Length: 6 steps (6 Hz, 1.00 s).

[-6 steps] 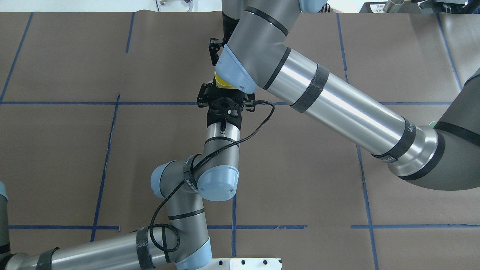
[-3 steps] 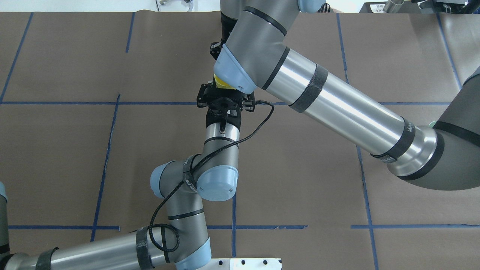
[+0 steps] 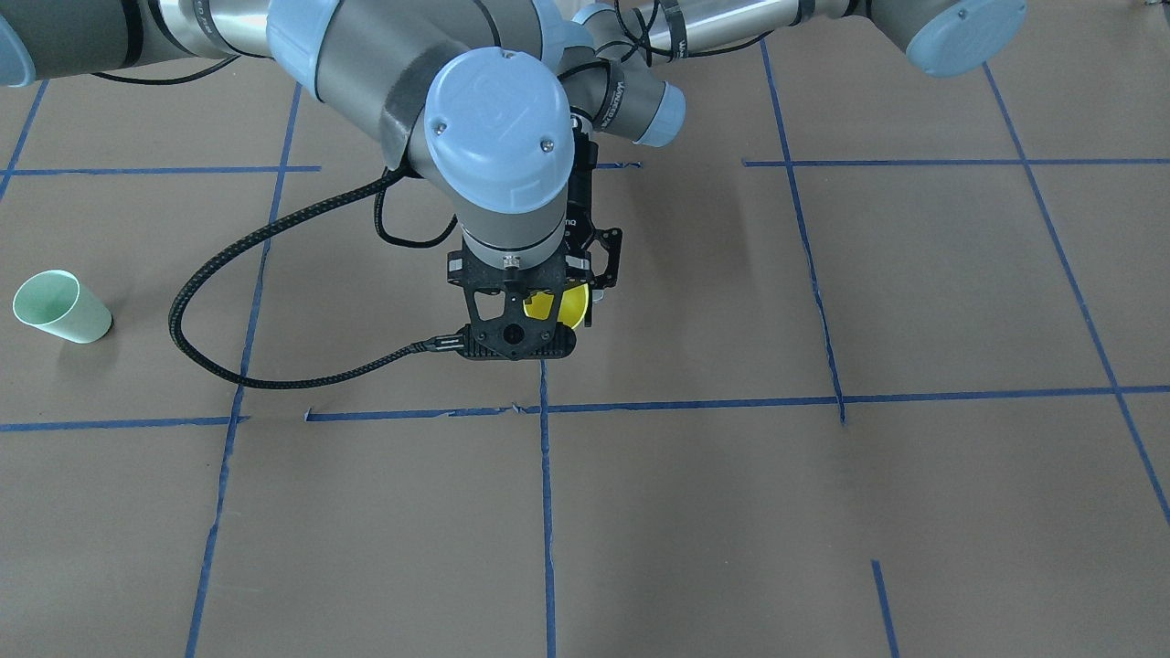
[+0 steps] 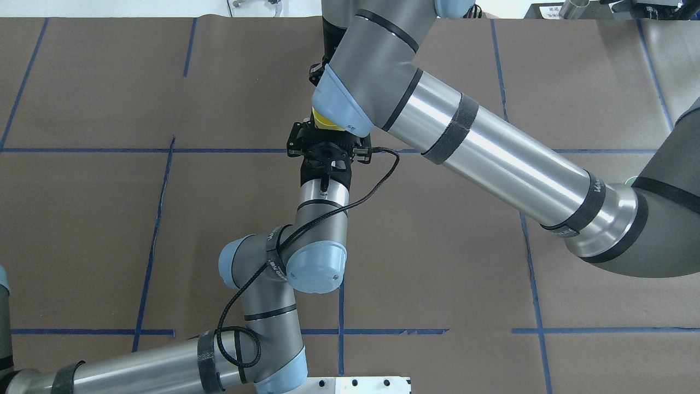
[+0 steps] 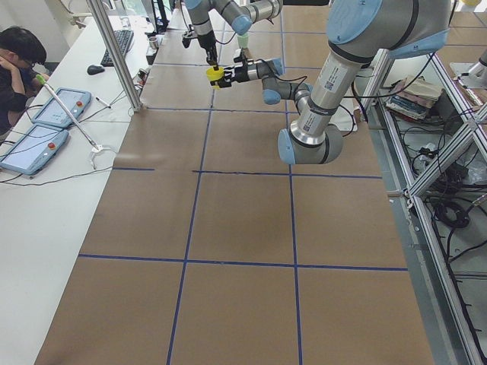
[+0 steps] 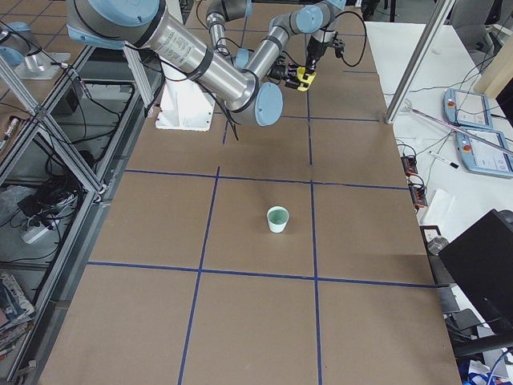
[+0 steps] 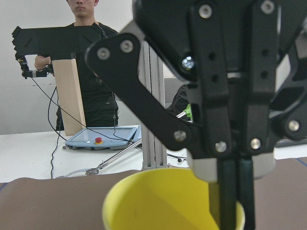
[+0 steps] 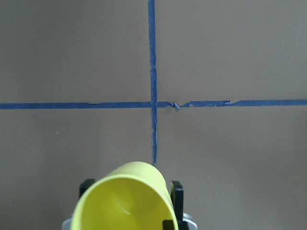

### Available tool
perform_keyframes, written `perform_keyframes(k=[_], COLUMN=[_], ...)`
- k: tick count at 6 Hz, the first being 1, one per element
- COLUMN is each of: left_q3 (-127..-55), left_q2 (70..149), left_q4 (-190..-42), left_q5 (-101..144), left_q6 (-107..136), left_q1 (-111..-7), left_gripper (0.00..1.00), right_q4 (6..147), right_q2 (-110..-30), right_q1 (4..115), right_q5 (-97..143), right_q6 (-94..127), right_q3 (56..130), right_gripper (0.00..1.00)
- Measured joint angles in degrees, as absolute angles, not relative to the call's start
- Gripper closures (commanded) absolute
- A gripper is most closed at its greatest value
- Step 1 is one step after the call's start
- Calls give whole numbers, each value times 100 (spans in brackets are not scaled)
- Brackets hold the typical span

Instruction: Transfer and stack yellow cup on green cup

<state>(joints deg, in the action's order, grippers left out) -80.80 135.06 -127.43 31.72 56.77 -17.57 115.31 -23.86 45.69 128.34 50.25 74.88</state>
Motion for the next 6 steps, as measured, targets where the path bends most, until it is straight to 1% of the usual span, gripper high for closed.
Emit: perform_keyframes(k=[3,6], left_q3=[-8073,-8045], left_q2=[13409,13226], left_q4=[-12745,-12751], left_q5=[3234,3237], left_q6=[5635,5636], left_q1=[-1765,-1753], left_gripper=[0,1], right_q4=[11545,11623], right_q2=[-2336,-1808], right_q1=[4705,5485], right_q5=[12880,13404], right_q6=[5036,5079], right_q3=[7554,7717], right_gripper=[100,100])
